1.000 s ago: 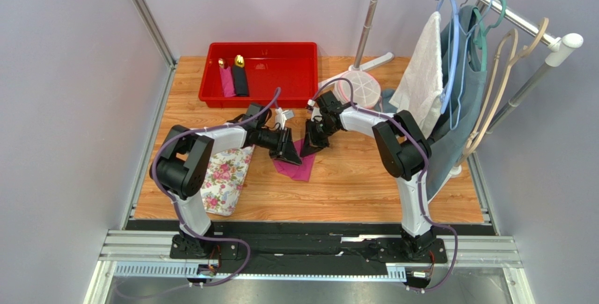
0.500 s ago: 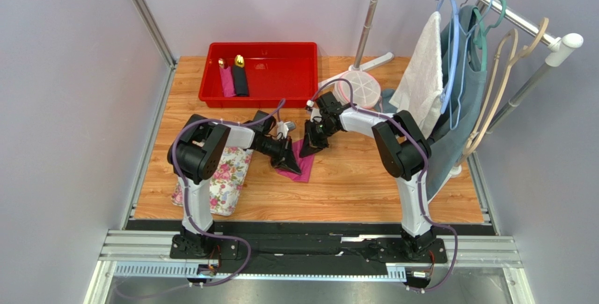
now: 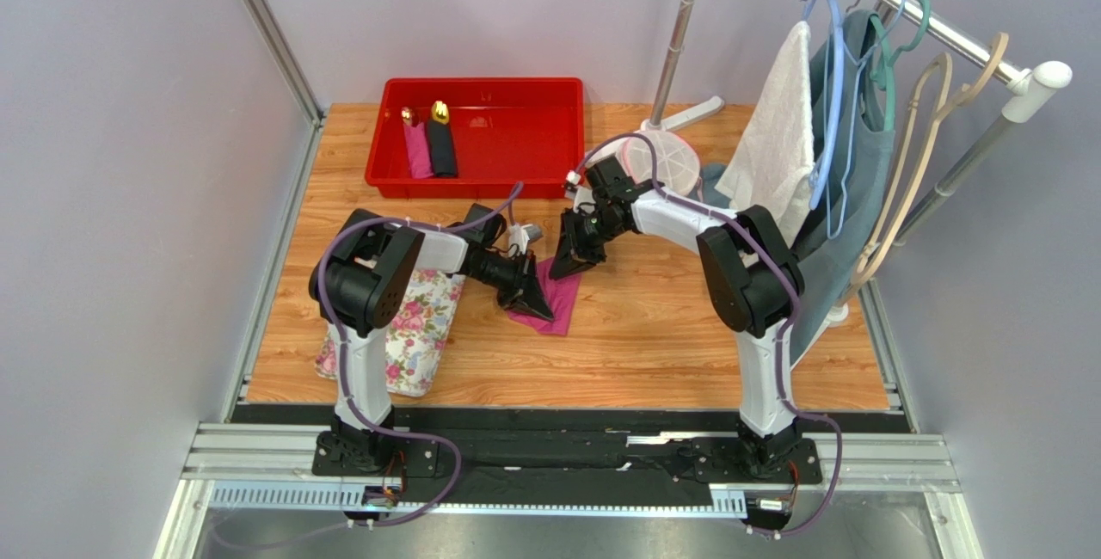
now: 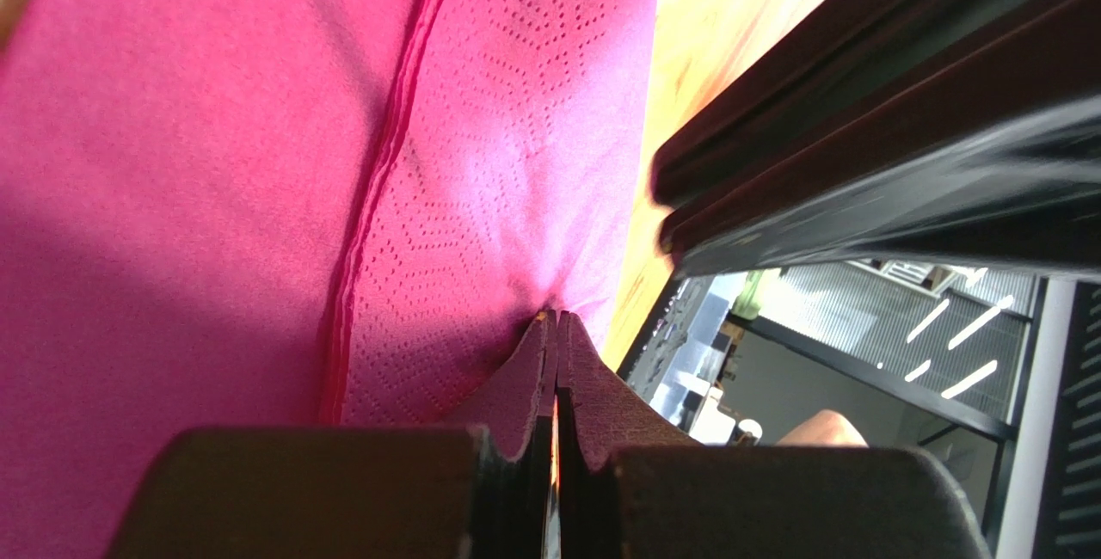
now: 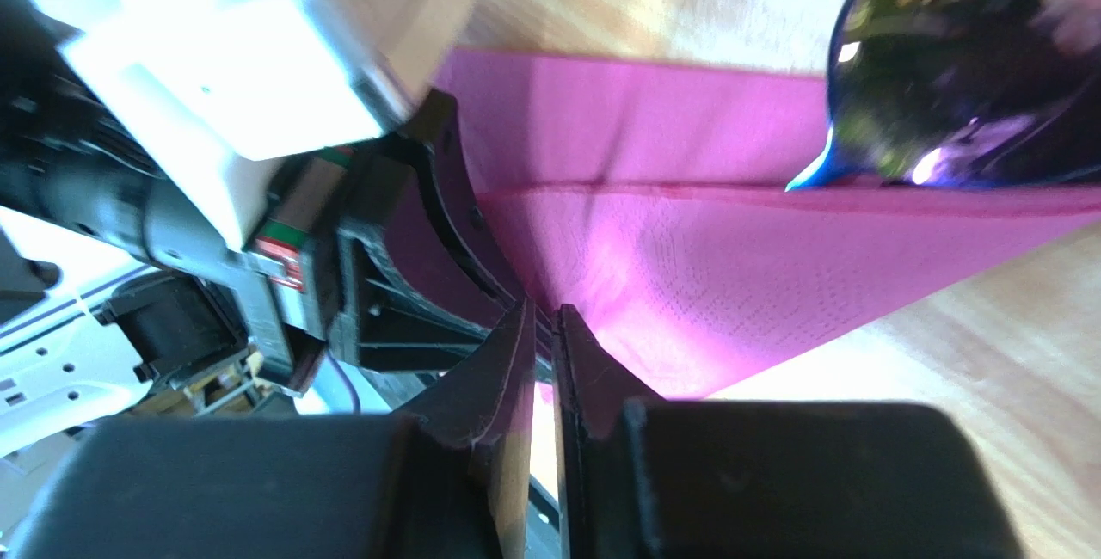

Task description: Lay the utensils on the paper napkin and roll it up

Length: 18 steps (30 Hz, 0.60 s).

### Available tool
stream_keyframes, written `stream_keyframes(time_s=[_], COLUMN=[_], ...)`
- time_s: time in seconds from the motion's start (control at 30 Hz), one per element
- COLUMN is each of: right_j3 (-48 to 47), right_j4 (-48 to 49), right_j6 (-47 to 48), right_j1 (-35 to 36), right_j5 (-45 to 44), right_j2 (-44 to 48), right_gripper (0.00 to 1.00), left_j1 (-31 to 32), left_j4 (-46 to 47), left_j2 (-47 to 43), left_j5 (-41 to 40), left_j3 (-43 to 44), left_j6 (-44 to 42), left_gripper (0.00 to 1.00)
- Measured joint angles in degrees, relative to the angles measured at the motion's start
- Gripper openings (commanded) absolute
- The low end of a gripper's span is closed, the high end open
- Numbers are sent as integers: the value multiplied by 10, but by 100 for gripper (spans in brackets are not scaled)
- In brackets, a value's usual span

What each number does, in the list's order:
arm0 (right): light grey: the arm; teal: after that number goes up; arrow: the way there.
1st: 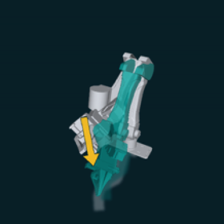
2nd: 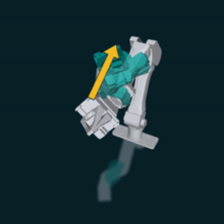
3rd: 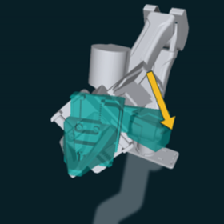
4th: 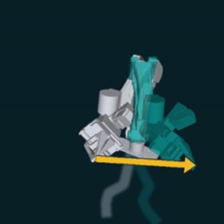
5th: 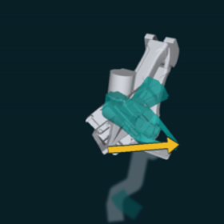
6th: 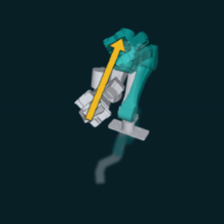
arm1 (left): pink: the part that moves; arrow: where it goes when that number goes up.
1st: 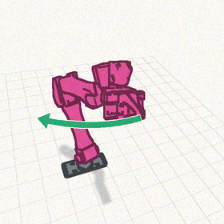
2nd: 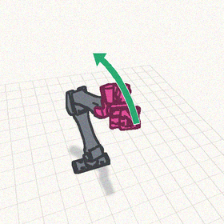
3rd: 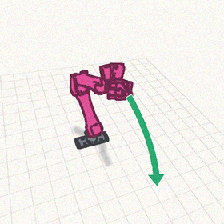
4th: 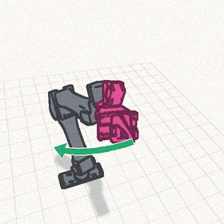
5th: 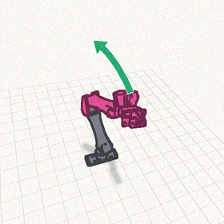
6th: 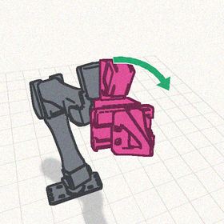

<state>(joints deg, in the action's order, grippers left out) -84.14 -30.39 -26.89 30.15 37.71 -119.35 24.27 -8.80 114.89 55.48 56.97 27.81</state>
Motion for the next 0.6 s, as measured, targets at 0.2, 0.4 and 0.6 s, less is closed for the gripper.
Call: stream_keyframes(time_s=[0.2,0.4,0.6], right_j3=[10,-8,-52], right_j4=[-6,-15,-37], right_j6=[0,0,13], right_j1=[7,0,-11], right_j5=[3,22,22], right_j2=[-15,-61,-83], right_gripper=[10,8,7], left_j1=[0,-1,-2], left_j4=[0,1,5], left_j2=[0,0,0], left_j5=[0,0,2], left_j3=[0,-1,-3], left_j6=[0,2,4], left_gripper=[0,0,0])
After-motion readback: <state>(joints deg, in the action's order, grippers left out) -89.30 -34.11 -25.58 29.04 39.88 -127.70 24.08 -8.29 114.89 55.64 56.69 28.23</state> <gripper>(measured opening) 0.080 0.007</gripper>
